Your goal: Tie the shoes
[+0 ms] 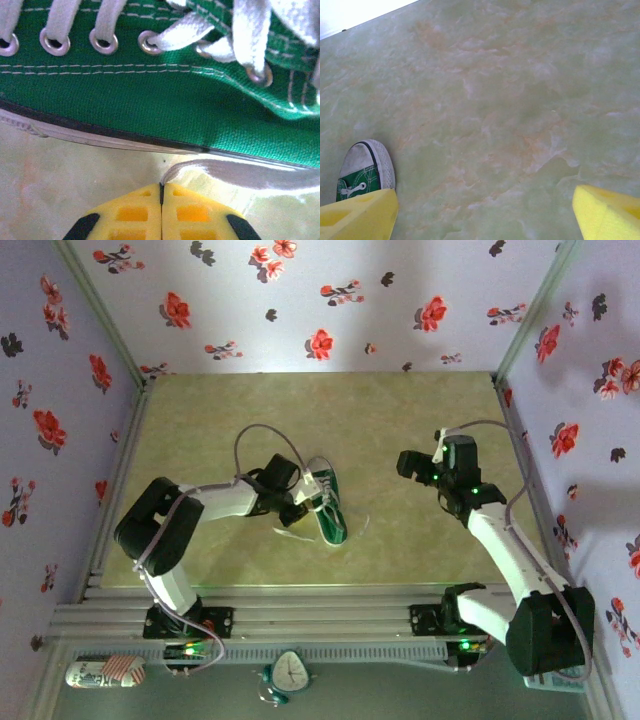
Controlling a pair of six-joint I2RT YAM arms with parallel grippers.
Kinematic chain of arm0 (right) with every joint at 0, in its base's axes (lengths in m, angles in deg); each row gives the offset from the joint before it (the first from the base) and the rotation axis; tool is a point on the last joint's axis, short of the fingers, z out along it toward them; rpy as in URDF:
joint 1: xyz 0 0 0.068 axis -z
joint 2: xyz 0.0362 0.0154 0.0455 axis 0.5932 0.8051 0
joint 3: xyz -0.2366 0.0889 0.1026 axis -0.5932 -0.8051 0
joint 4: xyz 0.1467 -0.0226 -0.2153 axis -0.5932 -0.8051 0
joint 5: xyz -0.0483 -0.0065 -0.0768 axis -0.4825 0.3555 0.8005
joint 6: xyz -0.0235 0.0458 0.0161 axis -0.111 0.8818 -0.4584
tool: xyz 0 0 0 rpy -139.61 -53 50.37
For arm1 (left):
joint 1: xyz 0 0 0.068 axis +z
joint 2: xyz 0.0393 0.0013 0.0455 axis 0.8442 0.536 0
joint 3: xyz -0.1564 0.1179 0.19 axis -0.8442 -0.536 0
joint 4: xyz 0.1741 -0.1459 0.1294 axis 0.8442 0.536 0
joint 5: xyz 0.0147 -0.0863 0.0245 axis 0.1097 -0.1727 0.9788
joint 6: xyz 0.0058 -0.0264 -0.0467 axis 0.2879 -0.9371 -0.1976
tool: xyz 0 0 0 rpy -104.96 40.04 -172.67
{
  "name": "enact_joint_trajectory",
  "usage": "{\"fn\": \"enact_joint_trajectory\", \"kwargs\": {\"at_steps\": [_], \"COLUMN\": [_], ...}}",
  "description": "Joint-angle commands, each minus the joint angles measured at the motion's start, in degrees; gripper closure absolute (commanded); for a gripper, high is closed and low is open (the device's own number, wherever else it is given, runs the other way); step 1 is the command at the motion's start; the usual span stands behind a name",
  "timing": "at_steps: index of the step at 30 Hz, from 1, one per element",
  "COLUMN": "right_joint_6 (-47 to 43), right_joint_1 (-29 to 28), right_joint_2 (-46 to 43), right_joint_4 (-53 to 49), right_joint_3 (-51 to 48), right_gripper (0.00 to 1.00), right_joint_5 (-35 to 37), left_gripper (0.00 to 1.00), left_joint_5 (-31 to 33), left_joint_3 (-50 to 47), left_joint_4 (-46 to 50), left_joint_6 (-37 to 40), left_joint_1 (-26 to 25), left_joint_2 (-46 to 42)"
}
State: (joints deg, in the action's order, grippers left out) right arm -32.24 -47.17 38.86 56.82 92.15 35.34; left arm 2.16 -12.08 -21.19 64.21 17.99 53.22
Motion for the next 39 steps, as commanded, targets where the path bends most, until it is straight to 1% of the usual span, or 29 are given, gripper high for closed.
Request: {"fn": "enact_joint_trajectory", "kwargs": {"at_steps": [1, 4, 7, 12, 16, 19, 22, 25, 29, 34, 36, 39], "right_joint_6": [0.24, -1.14, -3.16, -4.63, -8.20, -10.28, -11.59, -11.64, -9.27, -5.27, -3.46, -1.57], "right_joint_1": [-0.36, -1.57, -3.95, -6.95, -10.95, -12.79, -15.06, -18.07, -20.49, -24.05, -24.76, -25.55], "right_joint_2": [-0.84, 0.40, 2.59, 6.22, 11.52, 16.40, 21.58, 25.35, 27.60, 29.27, 30.08, 31.62], "right_joint_4": [-1.19, -3.05, -5.99, -8.01, -12.07, -14.39, -17.06, -19.28, -21.11, -20.60, -19.16, -17.09], "right_joint_3": [-0.76, 0.14, 1.88, 3.52, 6.69, 8.85, 11.33, 13.30, 14.19, 13.21, 12.46, 11.77], "right_gripper": [0.12, 0.17, 0.18, 0.20, 0.21, 0.22, 0.26, 0.32, 0.39, 0.46, 0.50, 0.53], "right_joint_5": [0.17, 2.81, 5.05, 4.84, 4.12, 0.52, -1.59, 0.54, 4.48, 6.51, 7.36, 7.57], "left_gripper": [1.00, 1.00, 1.00, 1.00, 1.00, 1.00, 1.00, 1.00, 1.00, 1.00, 1.00, 1.00], "left_joint_5": [-0.49, -0.41, -1.10, -2.64, -3.24, -3.01, -1.25, 0.82, 3.02, 2.85, 2.39, 1.20], "left_joint_3": [-1.41, -3.39, -5.68, -8.53, -10.66, -12.65, -14.33, -15.31, -15.77, -16.51, -16.81, -17.49], "left_joint_4": [-0.17, -1.19, -3.46, -6.84, -10.39, -15.60, -20.81, -24.69, -28.13, -31.78, -32.81, -35.22], "left_joint_6": [-0.27, -1.79, -4.08, -7.39, -10.81, -16.01, -22.62, -27.97, -33.20, -36.32, -37.02, -37.98], "left_joint_1": [-1.84, -1.95, -1.89, -1.80, -1.39, -0.20, 0.96, 1.78, 2.24, 2.24, 2.24, 2.11], "left_joint_2": [-0.45, -5.20, -10.52, -16.83, -19.82, -20.88, -21.01, -20.77, -20.06, -19.31, -18.98, -18.41]}}
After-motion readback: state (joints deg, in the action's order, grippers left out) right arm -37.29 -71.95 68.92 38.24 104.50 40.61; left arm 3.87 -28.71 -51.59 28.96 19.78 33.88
